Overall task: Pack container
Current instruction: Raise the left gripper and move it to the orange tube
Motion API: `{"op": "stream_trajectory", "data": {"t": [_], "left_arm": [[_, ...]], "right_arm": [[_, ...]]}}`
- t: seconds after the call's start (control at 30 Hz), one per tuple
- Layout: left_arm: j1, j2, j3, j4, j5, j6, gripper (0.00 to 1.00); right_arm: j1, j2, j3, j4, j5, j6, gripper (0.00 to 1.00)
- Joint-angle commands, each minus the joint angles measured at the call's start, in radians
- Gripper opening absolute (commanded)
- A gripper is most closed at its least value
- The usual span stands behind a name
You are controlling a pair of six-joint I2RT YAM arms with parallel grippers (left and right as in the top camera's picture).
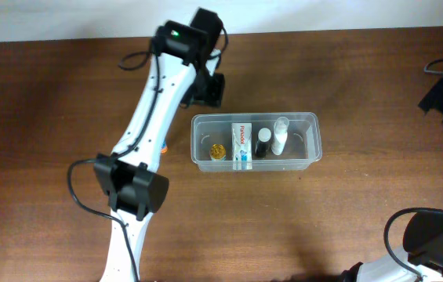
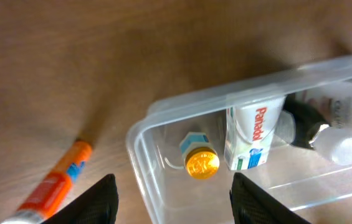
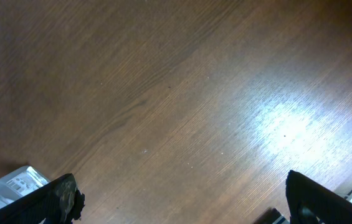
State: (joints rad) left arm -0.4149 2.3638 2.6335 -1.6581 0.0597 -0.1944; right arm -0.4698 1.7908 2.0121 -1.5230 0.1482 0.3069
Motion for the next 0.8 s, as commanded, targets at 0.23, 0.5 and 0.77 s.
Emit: {"op": "stream_trajectory", "data": {"t": [0.23,0.5,0.77], "left_arm": [[0.105,-0.057,0.094,-0.03,0.005,0.031,0.59],[0.155,-0.111,-0.035,-0.03,0.002,0.031,0.59],[0.209,-0.119,-0.184,-0.03,-0.03,0.03,0.59]], "right_arm": [[-0.002,0.0,0.002,-0.002,0.001,0.002,0.98],[-0.002,0.0,0.002,-0.002,0.001,0.002,0.98],[-0.002,0.0,0.002,-0.002,0.001,0.002,0.98]]}}
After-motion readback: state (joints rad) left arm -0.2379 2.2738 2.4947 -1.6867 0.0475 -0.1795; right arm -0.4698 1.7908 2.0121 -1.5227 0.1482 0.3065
